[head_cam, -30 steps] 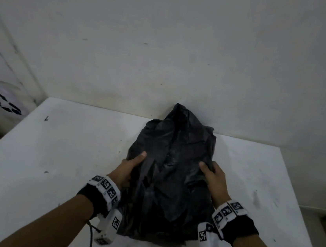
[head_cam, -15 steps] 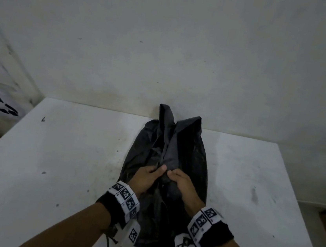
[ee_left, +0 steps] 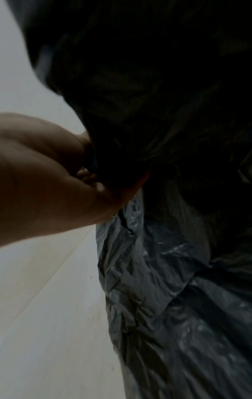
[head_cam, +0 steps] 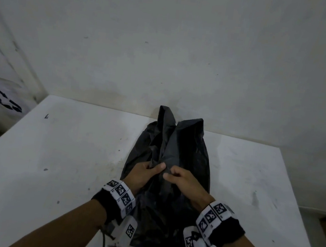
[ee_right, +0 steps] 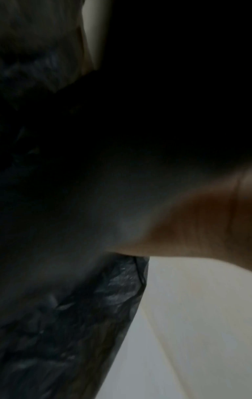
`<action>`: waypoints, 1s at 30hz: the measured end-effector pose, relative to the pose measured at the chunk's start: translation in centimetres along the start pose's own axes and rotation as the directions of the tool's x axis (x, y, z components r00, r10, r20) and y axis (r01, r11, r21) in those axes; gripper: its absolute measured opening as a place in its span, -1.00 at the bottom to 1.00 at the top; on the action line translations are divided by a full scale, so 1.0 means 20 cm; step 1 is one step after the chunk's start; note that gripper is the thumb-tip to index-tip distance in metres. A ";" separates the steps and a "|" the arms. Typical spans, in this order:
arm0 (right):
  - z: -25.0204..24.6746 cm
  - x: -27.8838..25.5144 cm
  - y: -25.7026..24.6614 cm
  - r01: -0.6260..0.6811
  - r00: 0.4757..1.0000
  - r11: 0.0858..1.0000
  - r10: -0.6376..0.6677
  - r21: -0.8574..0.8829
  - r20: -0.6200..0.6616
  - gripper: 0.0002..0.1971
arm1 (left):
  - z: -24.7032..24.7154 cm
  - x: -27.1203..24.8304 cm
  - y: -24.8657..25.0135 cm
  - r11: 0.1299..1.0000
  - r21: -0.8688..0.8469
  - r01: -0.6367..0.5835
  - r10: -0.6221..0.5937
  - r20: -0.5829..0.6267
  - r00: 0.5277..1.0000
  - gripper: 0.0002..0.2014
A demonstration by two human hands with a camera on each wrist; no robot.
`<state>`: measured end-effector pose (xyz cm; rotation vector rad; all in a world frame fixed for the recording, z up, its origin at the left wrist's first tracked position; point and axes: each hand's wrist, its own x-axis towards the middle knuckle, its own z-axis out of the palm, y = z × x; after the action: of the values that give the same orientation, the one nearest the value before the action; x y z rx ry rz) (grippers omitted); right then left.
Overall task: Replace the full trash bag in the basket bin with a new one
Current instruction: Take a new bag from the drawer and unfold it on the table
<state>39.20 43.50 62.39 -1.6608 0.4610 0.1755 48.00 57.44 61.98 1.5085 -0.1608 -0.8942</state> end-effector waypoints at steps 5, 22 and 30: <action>-0.07 -0.02 0.06 0.030 0.994 0.969 -0.004 0.246 -0.106 -0.54 | -0.05 0.00 0.01 0.994 -0.111 0.019 -0.022 -0.028 0.999 -0.74; -0.34 0.03 0.10 -0.242 0.786 0.910 -0.021 -0.338 -0.618 -0.52 | -0.42 -0.01 -0.01 0.967 0.234 0.099 -0.027 -0.293 0.956 -0.66; -0.32 0.05 0.13 -0.434 0.842 0.573 -0.015 -0.695 -0.539 -0.38 | -0.76 -0.10 -0.01 0.714 0.616 0.333 0.005 -0.480 0.877 -0.12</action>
<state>38.18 36.88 60.47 -2.5761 1.1156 0.1465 55.70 70.61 60.95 2.4375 0.0011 -0.6118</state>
